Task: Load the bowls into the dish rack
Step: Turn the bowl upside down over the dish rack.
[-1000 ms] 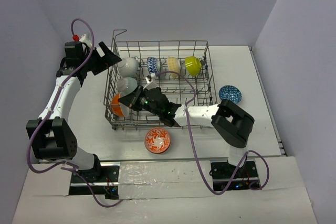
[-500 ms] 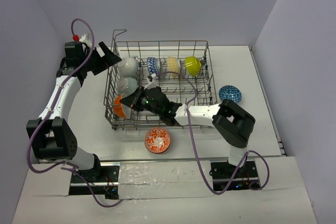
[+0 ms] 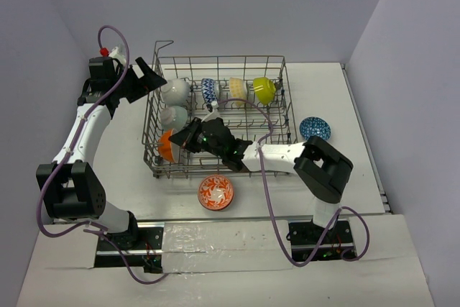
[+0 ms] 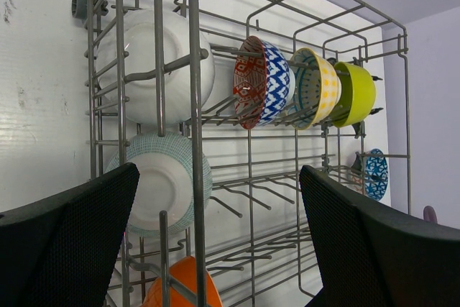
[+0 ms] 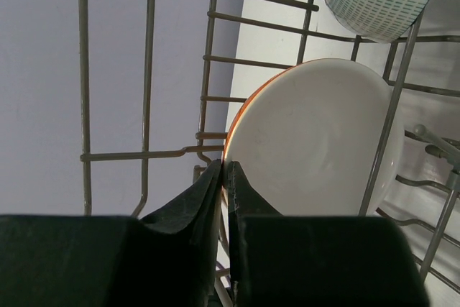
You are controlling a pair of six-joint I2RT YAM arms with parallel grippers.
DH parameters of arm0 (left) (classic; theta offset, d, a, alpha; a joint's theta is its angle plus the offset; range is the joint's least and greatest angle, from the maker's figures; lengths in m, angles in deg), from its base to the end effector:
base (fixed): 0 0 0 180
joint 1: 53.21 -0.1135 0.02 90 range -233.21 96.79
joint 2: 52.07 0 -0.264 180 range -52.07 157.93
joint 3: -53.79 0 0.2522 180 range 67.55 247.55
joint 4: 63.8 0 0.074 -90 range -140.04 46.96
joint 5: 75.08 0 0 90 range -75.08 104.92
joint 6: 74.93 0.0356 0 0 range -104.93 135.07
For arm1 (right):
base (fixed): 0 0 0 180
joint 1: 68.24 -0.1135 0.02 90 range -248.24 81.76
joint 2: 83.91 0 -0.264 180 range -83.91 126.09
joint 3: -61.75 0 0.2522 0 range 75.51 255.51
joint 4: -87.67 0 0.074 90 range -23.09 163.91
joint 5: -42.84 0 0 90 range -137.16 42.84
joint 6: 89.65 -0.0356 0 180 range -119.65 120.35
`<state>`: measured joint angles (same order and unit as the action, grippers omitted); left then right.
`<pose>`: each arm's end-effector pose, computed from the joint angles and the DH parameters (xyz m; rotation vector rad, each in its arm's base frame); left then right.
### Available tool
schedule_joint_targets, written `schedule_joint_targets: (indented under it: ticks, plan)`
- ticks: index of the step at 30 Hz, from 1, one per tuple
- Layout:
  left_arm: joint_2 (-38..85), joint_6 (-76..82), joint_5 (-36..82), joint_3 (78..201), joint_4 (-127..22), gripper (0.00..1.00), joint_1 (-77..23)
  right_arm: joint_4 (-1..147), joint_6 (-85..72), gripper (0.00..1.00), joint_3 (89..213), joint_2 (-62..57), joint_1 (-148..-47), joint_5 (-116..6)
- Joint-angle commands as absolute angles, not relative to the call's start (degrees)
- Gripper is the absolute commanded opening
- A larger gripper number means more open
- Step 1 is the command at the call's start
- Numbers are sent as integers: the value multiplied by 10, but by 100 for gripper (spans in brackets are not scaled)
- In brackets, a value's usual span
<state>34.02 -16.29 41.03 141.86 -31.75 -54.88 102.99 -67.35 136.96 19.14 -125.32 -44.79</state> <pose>0.3461 -0.0056 0.3325 -0.3302 2.1083 -0.7865 0.2238 0.3430 0.2292 0.2253 2.0536 1.4487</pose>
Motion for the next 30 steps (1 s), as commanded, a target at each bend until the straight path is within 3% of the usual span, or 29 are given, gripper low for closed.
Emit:
schedule_joint_targets:
  ticks: [1,15,30]
  plan:
    - [334,-170,421,1437,-334,99,-547,998,-669,14,1343,174,-1255,-429]
    - [335,-170,420,1437,-335,99,-546,956,-654,32,1327,149,-1251,-419]
    - [334,-170,420,1437,-334,99,-544,908,-638,35,1325,146,-1236,-418]
